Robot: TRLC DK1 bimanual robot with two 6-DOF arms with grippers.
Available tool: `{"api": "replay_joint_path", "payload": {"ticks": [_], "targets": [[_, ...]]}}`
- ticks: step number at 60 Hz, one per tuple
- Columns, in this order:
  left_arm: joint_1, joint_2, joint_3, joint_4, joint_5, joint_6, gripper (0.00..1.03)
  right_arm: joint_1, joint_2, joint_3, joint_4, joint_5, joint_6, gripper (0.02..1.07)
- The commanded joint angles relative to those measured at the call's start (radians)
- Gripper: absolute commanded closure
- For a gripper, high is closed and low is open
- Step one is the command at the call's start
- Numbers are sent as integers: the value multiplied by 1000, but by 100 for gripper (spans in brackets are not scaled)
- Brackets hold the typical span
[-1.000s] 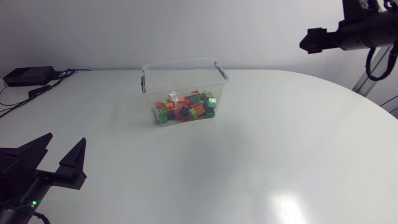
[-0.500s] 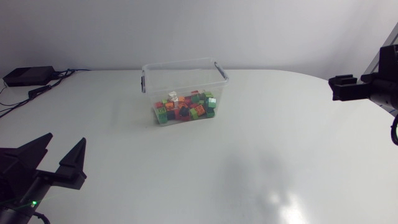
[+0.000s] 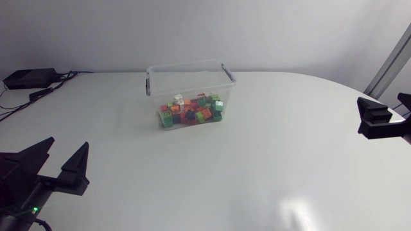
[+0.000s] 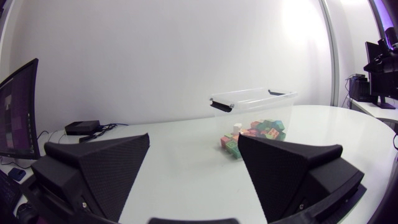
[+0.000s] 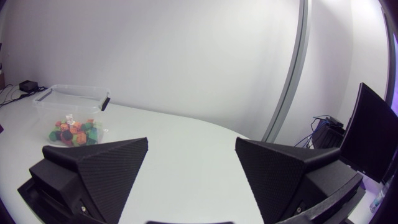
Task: Place the duplo bricks in the container
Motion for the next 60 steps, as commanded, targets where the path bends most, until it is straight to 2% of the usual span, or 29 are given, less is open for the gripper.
{"api": "replay_joint_path", "payload": {"ticks": [1, 48, 60], "targets": [[9, -8, -19, 12, 9, 6, 4, 19, -46, -55, -5, 12, 0, 6], [-6, 2, -17, -5, -74, -105, 4, 202, -521, -503, 107, 99, 208, 6], [-6, 2, -17, -6, -75, -106, 4, 204, -526, -508, 108, 100, 210, 6]]}}
